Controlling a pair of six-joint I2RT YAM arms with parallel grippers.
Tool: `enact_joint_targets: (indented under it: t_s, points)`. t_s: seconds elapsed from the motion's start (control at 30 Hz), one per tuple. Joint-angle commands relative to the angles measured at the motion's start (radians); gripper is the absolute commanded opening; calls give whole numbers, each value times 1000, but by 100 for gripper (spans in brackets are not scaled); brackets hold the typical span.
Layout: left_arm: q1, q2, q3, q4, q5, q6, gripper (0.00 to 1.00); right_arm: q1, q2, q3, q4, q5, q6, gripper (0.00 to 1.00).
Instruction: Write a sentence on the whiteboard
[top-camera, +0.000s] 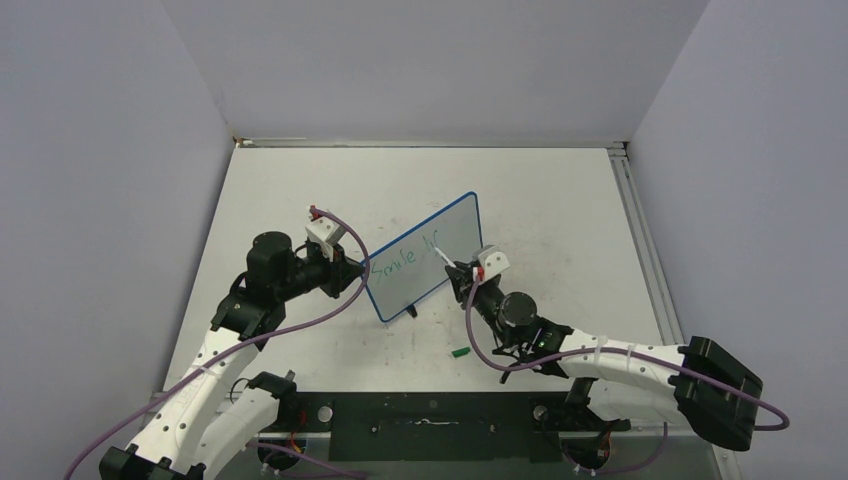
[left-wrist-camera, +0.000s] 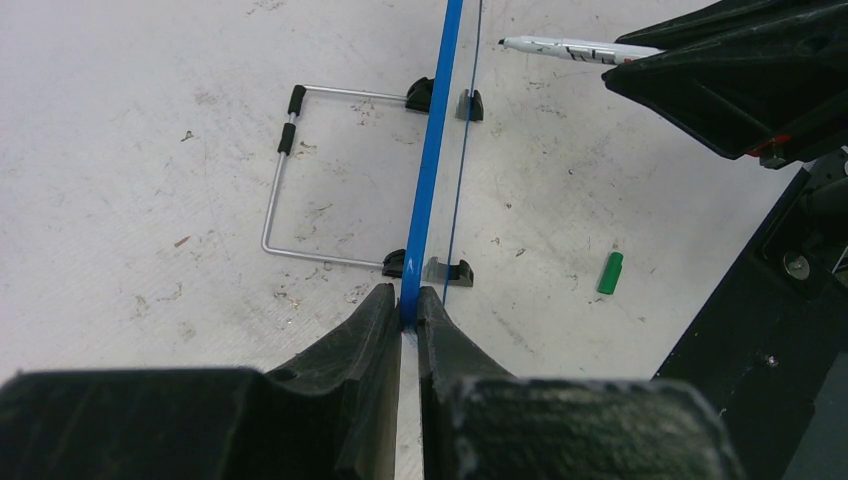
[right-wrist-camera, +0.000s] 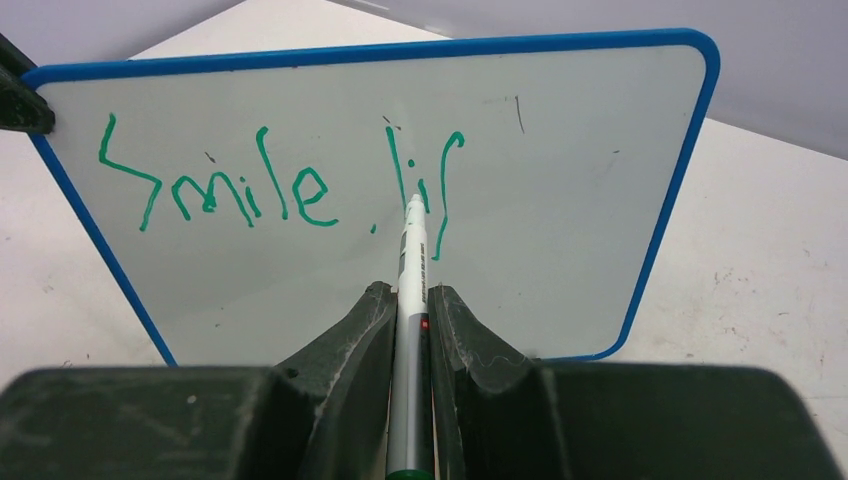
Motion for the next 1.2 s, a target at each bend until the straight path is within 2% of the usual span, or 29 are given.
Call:
enact_joint_targets:
  t_s: [0.0, 1.17]
  points:
    - [-5, 2, 8, -35, 11, -3, 0, -7, 34, 40, 46, 8, -25, 5]
    - [-5, 8, 9, -35, 10, -3, 0, -51, 145, 78, 135, 21, -55, 5]
